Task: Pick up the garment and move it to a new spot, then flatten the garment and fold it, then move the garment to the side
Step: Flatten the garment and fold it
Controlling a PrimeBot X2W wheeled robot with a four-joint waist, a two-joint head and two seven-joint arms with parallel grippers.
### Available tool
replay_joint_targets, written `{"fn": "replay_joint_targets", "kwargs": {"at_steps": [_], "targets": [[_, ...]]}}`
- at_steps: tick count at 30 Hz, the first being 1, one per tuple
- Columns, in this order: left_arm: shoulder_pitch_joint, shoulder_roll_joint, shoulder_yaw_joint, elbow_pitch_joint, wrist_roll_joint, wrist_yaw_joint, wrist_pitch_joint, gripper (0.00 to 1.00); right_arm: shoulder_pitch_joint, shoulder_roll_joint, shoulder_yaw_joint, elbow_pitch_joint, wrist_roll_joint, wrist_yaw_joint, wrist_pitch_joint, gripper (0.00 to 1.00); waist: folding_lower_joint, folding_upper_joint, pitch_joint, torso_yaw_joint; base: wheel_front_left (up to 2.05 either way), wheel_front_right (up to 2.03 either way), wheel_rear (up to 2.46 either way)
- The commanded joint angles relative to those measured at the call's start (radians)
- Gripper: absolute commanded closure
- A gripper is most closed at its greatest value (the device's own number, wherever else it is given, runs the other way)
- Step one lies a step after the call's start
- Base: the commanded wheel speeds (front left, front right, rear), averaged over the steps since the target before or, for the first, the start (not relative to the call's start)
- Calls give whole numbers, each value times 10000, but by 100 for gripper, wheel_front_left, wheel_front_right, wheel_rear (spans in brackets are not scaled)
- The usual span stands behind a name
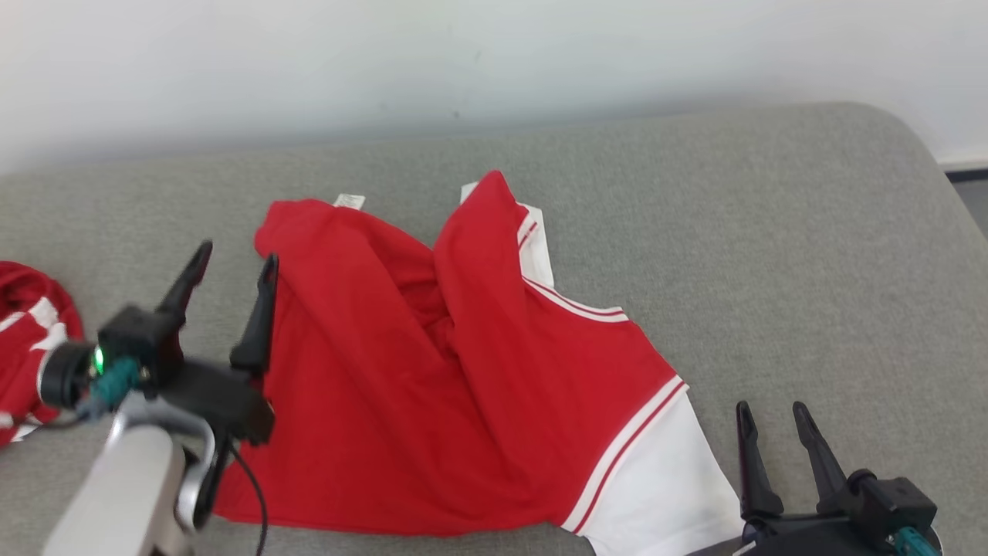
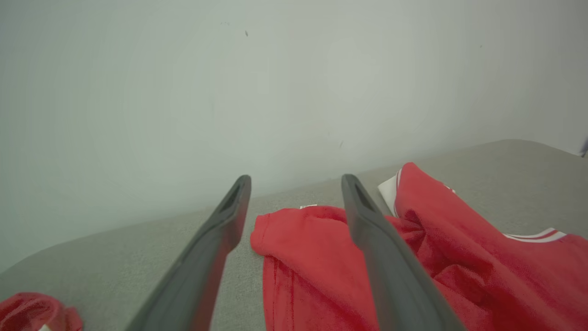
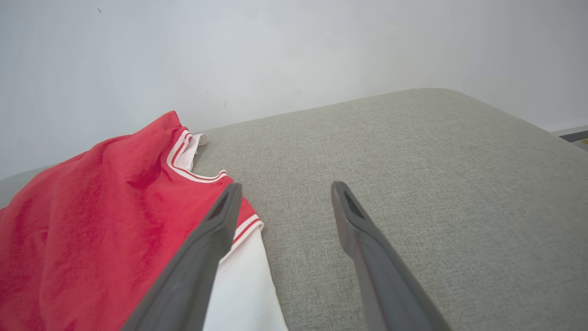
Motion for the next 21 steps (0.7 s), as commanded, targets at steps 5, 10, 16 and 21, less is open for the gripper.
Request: {"fn": "replay_joint_targets", "kwargs": {"at_steps": [5,10,16,21], "targets": [[1664,-398,568,-1092,515,317,-25,0,384,-4,-102,-47,-397,15,-8,0,2,0,-689,504,0,0,0],[2986,-907,980,-1581,875,289,-25,0,761,-4,-151,85,-686,15,-8,0,2,0,-838,659,0,0,0],[4046,-1429,1265,-1394,1204,134,-25,0,1017,-2,-287,344,-745,15,-8,0,2,0,-829,705,0,0,0],[4485,-1650,1594,-1053,1453,85,-26,0,983,-2,-321,654,-859,15,-8,0,2,0,-697,673,0,0,0]]}}
